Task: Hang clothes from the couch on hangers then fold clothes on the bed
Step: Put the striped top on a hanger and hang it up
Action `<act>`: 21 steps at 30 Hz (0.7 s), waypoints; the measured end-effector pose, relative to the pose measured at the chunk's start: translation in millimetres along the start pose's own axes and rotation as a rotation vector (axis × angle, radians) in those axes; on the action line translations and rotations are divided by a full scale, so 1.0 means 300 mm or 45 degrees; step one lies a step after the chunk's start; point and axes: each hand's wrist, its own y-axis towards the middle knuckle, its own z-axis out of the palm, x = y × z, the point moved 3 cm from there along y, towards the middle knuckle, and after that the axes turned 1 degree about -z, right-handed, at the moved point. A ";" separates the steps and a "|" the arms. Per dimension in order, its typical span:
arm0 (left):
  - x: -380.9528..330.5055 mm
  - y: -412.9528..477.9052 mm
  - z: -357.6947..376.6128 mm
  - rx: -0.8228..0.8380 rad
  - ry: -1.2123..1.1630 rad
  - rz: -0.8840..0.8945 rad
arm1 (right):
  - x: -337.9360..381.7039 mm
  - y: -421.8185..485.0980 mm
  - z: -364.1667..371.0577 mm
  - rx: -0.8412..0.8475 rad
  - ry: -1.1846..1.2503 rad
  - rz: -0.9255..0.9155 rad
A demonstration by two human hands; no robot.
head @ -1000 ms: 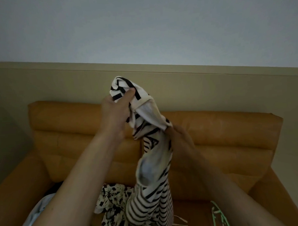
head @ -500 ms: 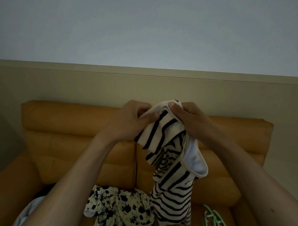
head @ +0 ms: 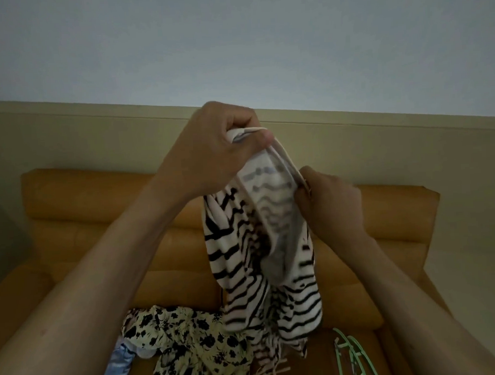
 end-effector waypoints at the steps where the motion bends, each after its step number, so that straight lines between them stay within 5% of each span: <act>1: 0.004 0.000 -0.012 -0.014 0.023 0.001 | -0.028 -0.004 0.019 0.026 0.021 0.042; 14: 0.331 -0.092 -0.212 0.241 0.669 -0.358 | -0.354 0.044 -0.038 0.074 0.428 0.307; 21: 0.471 -0.222 -0.081 0.437 0.384 -0.887 | -0.364 -0.026 0.114 0.379 0.635 0.457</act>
